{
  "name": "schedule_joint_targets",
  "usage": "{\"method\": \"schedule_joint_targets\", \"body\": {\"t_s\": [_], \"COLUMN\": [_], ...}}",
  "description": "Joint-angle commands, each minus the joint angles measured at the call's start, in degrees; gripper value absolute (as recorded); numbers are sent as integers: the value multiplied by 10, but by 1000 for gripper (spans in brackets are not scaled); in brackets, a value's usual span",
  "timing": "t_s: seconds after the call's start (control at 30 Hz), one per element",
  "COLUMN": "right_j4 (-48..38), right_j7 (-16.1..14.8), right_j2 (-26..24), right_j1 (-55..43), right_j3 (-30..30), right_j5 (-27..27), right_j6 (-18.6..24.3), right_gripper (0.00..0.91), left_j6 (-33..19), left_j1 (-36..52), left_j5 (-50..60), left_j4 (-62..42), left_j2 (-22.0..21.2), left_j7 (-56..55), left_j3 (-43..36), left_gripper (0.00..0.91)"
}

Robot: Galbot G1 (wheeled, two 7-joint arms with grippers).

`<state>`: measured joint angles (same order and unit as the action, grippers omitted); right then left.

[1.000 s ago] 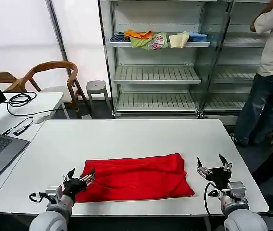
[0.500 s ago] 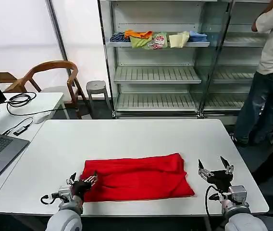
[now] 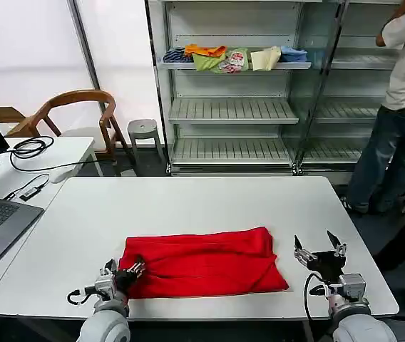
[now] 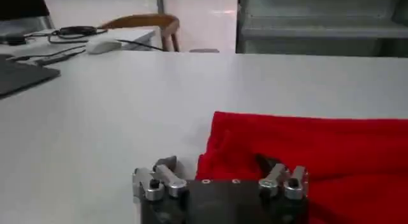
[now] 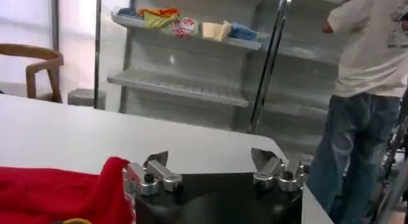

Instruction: Fold and organize the clothes.

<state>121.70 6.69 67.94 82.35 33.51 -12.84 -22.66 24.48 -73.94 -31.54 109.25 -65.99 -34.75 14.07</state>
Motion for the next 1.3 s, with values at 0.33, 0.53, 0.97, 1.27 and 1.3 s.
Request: {"method": "schedule_joint_targets", "body": {"t_s": [0.33,0.53,0.97,1.27,1.3], "right_j4": [-3,-4,-5,-9,-8], "right_j7": [0,0,-1,-1,-1], "right_j2": [2,4,5,5,5], "right_j1": [-3,-4,-12,-20,-20], "right_j3": [-3,-5,-15,-22,-22], "right_j5": [2,3,4,4,4], "right_j6": [0,0,3,5,5], "right_gripper": [907,907,907,907,907], "left_j6": [4,2,23,21,21], "left_j1": [1,1,-25,-70,-69], "left_j5": [20,40,-40,-60,-62], "left_j4": [-3,-2,6,-21,-12], "left_j2": [-5,-2,160,231,229], "left_j7": [2,19,83,105,105], "left_j3": [-11,-4,206,312,312], "left_gripper": [20,20,20,20,20]}}
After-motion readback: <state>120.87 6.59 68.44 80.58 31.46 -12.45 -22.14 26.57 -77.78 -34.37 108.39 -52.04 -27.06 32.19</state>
